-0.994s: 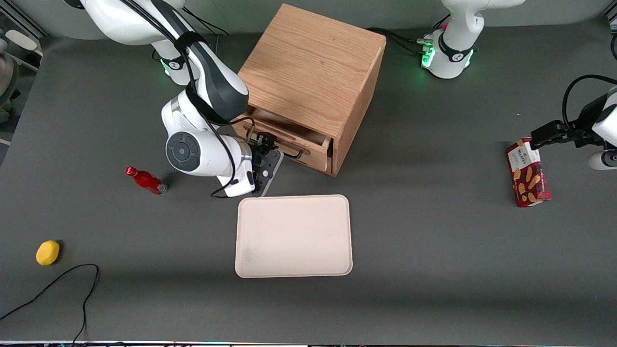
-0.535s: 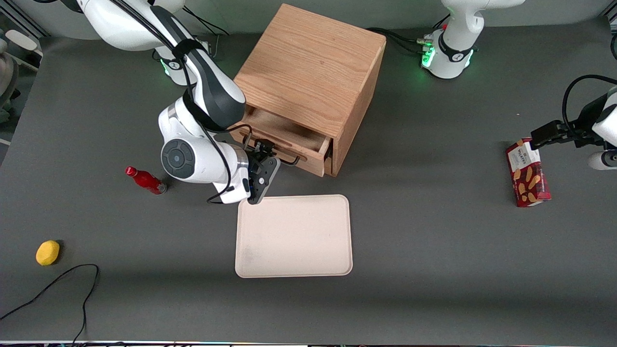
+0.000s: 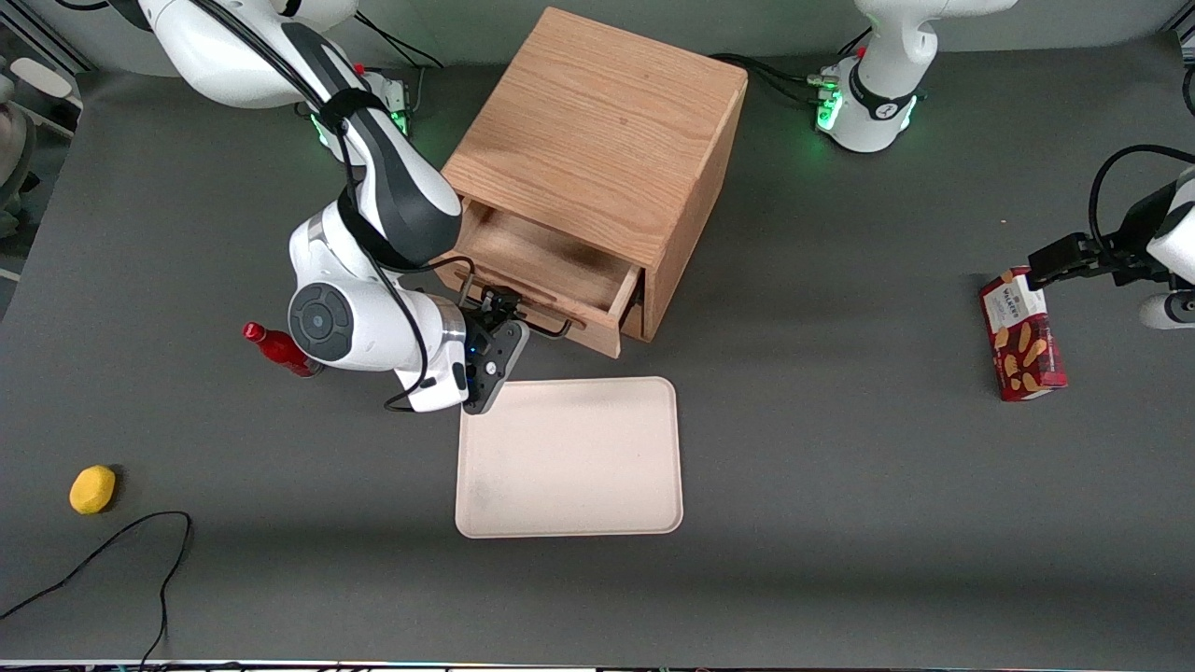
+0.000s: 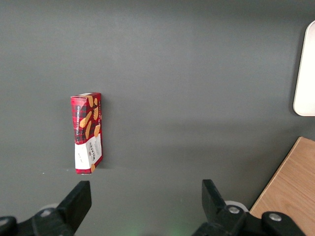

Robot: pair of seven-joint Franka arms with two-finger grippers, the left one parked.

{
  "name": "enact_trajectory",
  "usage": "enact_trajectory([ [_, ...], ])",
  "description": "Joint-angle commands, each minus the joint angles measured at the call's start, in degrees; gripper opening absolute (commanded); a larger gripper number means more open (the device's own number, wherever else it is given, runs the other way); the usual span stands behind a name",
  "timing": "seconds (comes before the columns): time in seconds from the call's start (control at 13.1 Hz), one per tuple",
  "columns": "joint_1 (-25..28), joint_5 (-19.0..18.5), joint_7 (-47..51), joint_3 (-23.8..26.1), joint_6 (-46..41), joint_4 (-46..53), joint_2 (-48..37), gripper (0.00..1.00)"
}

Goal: Open upper drawer
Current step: 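Pull the upper drawer outward by its handle with the right gripper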

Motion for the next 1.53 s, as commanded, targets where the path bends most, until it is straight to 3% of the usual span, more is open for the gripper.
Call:
enact_trajectory([
  [0.0, -0.6, -0.5, -2.0, 0.1, -0.2, 2.2, 1.3, 1.00],
  [1.45, -3.4, 0.1, -2.6, 0.1, -0.3, 7.6, 4.8, 1.00],
])
